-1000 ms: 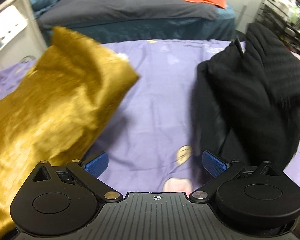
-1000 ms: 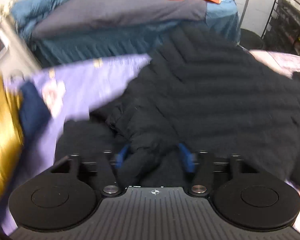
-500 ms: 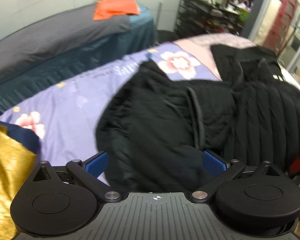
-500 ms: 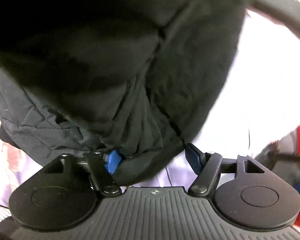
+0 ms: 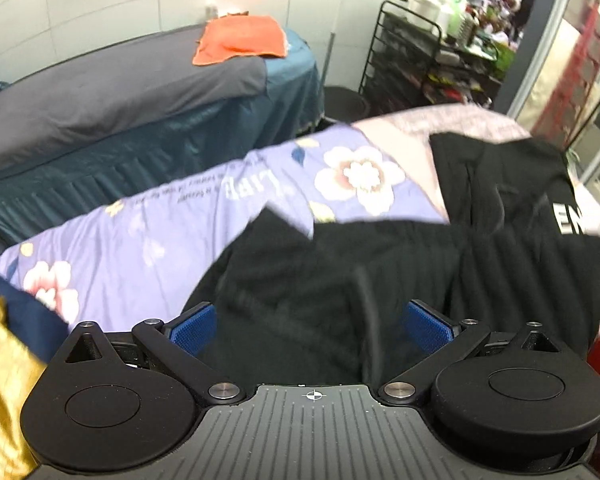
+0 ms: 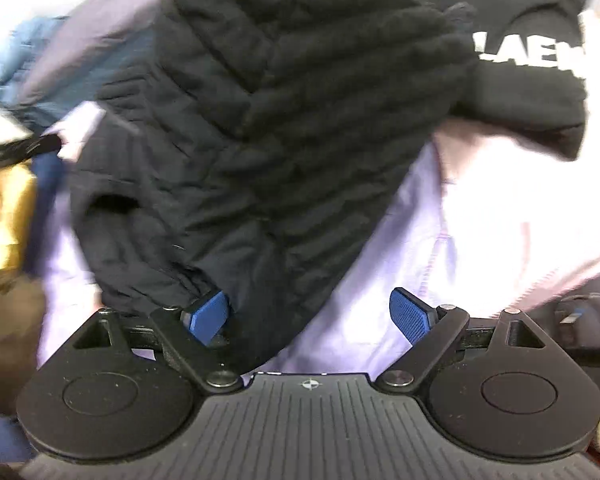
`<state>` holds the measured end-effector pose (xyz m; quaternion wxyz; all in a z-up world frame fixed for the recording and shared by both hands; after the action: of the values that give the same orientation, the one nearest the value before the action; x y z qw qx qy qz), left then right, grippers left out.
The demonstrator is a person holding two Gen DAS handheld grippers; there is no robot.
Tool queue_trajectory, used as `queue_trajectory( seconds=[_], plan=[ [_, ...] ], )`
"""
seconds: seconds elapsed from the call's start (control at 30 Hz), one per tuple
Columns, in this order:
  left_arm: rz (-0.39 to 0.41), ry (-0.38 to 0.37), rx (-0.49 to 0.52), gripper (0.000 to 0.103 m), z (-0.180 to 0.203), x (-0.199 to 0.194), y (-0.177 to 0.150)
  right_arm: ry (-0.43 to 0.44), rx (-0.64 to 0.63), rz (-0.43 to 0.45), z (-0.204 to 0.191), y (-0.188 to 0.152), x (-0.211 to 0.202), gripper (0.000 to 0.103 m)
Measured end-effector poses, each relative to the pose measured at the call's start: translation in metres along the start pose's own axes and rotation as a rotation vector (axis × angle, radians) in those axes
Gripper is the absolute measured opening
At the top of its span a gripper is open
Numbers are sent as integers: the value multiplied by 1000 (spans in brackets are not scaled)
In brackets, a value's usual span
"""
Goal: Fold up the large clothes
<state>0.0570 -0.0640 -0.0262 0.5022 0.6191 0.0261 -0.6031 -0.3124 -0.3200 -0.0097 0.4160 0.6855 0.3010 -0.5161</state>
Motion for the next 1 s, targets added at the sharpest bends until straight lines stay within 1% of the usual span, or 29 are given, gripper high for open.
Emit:
queue_trajectory(
  seconds=[0.07,0.1,0.13,0.2,0.23,0.27,0.3,0.33,0.4,0.43,0.47,0.5,0.53,0.6,0.63,0.67,0.7,0.73,0.77,0.83,0.87,0.9,0.93,0.97,1.0],
  plan=[
    [-3,-11,-4,103,7,17,16,165,-13,-26,18,10,-8,96],
    [-24,-27,-4,103,11,28,22,230,-17,-34,22,18,-8,95],
    [-51,-48,0,103,16,41,27,259,-6,-3,32,22,-16,96],
    [-74,-74,15,103,25,64,33,243,78,66,52,35,-26,97],
    [-86,-80,24,103,27,76,34,234,167,85,73,44,-29,97],
    [-107,-73,34,103,28,88,36,246,257,103,86,50,-28,97],
    [-126,-65,49,103,30,98,37,288,368,123,98,56,-24,97],
    [-135,-74,70,103,33,105,39,343,482,134,113,61,-20,98],
    [-141,-122,127,103,37,118,45,422,691,127,142,71,-8,98],
    [-142,-149,156,103,39,125,49,436,778,118,150,78,1,98],
    [-144,-179,183,103,40,131,52,432,836,108,154,85,9,98],
    [-157,-210,204,103,41,137,54,424,851,99,154,97,17,97],
    [-181,-236,216,103,42,143,54,405,839,88,152,106,22,97],
    [-256,-280,227,103,45,158,50,371,806,39,142,119,31,96],
    [-297,-297,229,103,46,164,45,365,780,10,134,126,40,96],
    [-335,-301,230,103,47,172,38,362,753,-18,127,131,48,94],
    [-348,-301,228,103,48,172,31,337,743,-57,122,130,57,91],
    [-351,-299,218,103,48,174,23,297,754,-96,116,128,67,92],
    [-346,-294,205,103,47,175,15,277,768,-119,114,123,76,92],
    [-307,-274,206,103,48,169,2,247,765,-181,104,112,93,91],
    [-284,-256,208,103,49,164,-3,243,750,-201,98,105,96,85],
    [-267,-233,205,103,50,160,-8,246,735,-202,95,97,102,80],
    [-252,-215,193,103,51,155,-13,248,727,-187,93,87,102,77],
    [-244,-216,175,103,50,151,-15,248,723,-174,93,78,101,71],
    [-238,-222,156,97,51,146,-17,243,720,-163,93,72,102,63]
  ],
)
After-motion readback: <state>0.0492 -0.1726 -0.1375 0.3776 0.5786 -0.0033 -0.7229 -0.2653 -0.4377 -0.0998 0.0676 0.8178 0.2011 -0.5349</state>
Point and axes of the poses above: each gripper's, at about its wrist camera, not at the fingertips, and x roughly the way its jaws point, z to its right, y to its top, the point moved 2 cm from there along x, roughly the way its jaws point, and after that the axes turned 9 degrees about -y, right-handed, at the moved point
